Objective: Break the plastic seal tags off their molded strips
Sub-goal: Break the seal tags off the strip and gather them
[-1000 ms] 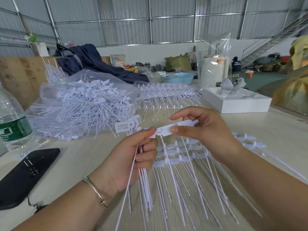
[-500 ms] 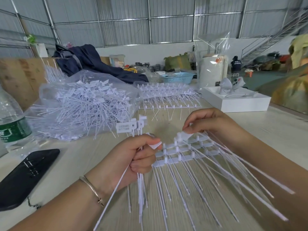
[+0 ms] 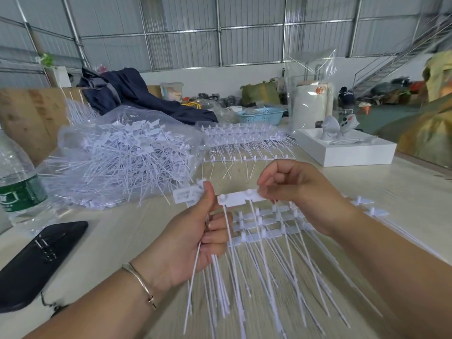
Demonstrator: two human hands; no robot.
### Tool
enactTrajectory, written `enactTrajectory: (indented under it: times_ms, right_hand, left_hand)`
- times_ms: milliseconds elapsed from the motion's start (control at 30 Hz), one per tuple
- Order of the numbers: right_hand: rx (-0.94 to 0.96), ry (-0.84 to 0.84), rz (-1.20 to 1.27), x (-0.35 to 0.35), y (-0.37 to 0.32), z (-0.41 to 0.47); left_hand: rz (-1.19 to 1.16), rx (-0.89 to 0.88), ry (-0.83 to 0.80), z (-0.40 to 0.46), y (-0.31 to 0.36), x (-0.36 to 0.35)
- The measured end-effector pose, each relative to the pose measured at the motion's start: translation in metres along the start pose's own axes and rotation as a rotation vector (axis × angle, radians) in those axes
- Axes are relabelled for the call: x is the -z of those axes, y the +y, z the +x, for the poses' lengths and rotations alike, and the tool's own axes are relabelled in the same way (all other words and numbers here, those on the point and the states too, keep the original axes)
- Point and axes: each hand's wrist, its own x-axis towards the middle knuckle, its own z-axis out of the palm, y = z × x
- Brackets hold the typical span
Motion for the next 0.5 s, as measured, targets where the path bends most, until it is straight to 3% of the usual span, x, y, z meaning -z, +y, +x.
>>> enactTrajectory:
  times_ms: [167, 333, 500]
  right_hand:
    - [-0.036, 0.015, -0.108, -0.0056, 0.0021, -0.0016]
    - [-0.064, 0.027, -0.126, -0.0051, -0.0005, -0.0017]
    - [-0.083, -0.037, -0.095, -0.0041, -0.001, -0.0022]
  left_hand:
    - [0.272, -0.104, 0.066, -0.0011, -0.0024, 0.0026]
    - [0.166, -0.113, 0.085, 0.0005, -0.0014, 0.0035]
    - [0.099, -0.138, -0.002, -0.0002, -0.0004, 0.0037]
